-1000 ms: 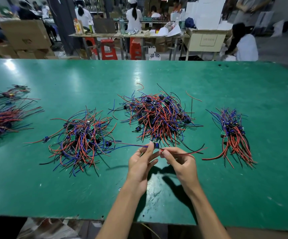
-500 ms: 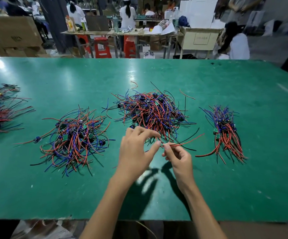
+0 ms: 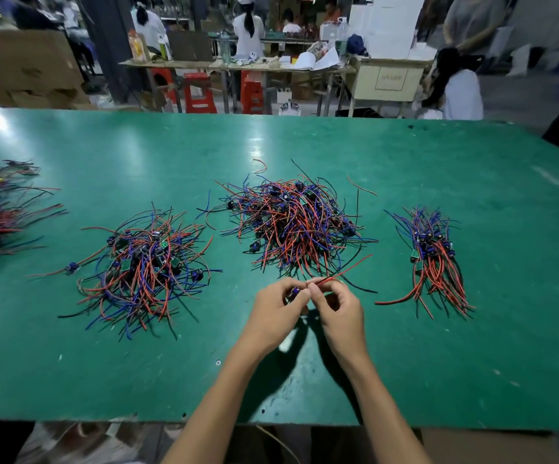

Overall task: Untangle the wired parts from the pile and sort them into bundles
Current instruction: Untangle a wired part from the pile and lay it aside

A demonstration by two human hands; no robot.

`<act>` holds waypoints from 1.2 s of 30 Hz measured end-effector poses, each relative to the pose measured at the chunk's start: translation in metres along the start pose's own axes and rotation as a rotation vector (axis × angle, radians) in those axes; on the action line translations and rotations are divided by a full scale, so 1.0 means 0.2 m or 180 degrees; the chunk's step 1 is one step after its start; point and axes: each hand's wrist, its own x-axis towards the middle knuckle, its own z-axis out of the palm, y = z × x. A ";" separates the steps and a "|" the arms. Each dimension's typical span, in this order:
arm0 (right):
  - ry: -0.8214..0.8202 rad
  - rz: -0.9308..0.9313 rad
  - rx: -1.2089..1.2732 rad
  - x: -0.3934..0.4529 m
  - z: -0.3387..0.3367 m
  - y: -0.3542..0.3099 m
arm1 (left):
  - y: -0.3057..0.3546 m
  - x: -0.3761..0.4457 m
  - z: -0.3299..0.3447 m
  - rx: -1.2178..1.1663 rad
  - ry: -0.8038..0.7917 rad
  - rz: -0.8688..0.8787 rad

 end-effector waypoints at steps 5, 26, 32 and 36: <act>0.0025 -0.0068 -0.0114 0.00 0.00 -0.02 | -0.07 0.00 0.05 0.0113 0.0409 0.0130; 0.0412 0.0779 0.1116 0.05 -0.01 -0.06 | -0.16 -0.06 0.05 0.0041 0.0174 0.0339; 0.0668 0.1181 0.2176 0.09 -0.08 -0.09 | -0.17 -0.08 0.04 0.0012 0.0024 0.0302; 0.0637 0.1431 0.2736 0.08 -0.13 -0.08 | -0.16 -0.09 0.04 0.0054 -0.0015 0.0378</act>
